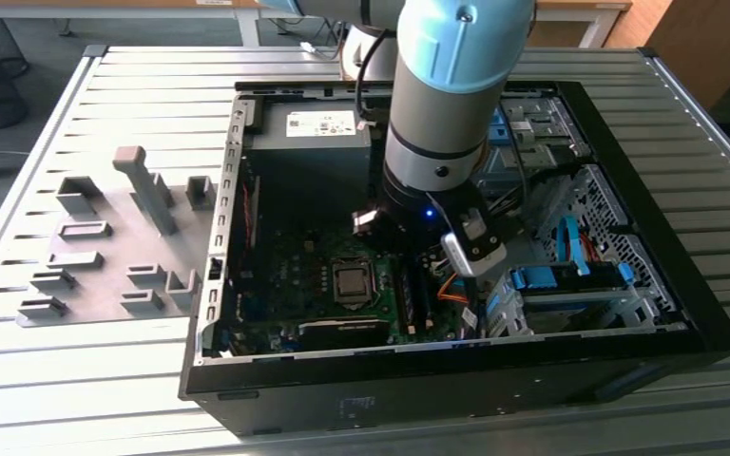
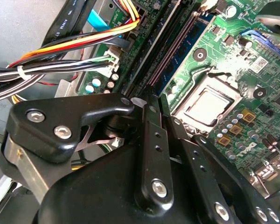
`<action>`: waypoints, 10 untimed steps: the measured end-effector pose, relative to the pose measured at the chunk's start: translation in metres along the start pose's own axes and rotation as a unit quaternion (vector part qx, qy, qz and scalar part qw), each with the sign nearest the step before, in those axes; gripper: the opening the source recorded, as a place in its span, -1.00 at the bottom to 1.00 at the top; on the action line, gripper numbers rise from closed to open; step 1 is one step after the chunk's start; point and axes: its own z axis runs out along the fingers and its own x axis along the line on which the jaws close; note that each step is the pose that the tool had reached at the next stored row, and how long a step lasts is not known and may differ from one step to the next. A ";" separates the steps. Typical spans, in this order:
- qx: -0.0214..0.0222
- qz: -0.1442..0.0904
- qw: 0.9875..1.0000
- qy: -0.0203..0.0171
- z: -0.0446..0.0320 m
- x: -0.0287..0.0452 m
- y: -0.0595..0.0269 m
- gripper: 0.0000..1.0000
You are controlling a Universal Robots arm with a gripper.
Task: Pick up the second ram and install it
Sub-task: 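Insert the second ram into the second slot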
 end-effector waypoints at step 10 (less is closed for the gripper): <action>0.000 0.000 1.000 0.000 0.0022 0.0000 -0.0002 -0.72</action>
